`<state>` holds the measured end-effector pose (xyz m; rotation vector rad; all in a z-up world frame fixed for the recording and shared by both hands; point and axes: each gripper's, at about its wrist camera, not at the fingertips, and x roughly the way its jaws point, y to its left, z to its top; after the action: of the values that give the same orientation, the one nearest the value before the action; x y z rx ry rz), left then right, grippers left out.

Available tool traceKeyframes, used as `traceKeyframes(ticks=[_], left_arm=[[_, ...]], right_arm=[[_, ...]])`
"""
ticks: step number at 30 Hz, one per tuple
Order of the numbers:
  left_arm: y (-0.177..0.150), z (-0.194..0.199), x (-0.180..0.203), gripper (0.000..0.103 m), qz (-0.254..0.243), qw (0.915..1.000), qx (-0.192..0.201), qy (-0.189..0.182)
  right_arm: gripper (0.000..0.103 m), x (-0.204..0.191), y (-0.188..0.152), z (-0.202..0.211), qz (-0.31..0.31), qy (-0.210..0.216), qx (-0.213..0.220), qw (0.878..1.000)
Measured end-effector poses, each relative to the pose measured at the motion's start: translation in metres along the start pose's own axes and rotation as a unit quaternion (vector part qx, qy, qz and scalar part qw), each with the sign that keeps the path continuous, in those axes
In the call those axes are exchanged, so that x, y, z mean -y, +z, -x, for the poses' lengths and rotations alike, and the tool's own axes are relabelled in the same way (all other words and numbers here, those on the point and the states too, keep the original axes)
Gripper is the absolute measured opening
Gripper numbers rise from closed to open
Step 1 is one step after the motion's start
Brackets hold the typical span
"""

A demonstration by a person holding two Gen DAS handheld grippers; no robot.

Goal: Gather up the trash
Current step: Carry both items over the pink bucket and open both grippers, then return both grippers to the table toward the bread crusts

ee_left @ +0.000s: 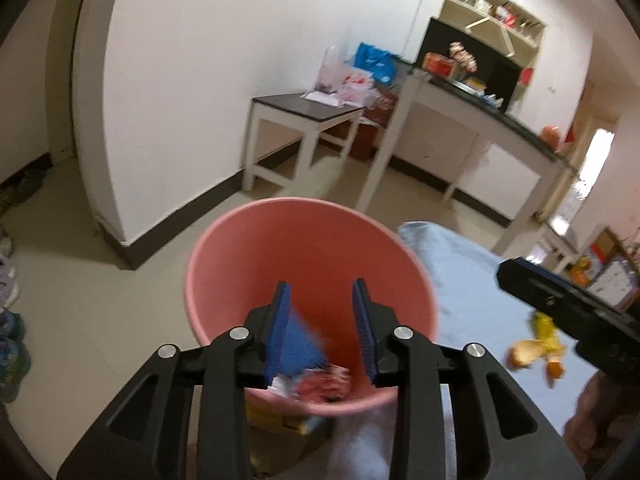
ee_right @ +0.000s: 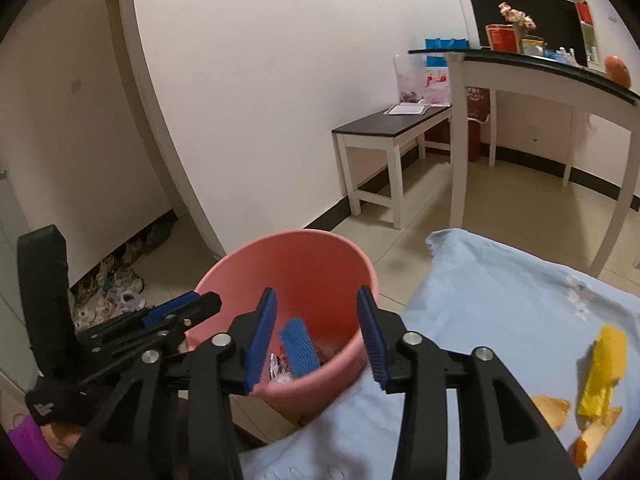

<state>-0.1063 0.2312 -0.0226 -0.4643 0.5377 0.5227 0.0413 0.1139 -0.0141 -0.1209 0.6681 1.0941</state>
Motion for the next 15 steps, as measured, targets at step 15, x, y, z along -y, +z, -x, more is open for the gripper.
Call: traceKeyframes(ticks=[15], left_arm=[[-0.093, 0.064, 0.099, 0.043, -0.074, 0.9937, -0.039, -0.074]], right_arm=[[0.05, 0.039, -0.081, 0.114, -0.033, -0.102, 0.023, 0.994]])
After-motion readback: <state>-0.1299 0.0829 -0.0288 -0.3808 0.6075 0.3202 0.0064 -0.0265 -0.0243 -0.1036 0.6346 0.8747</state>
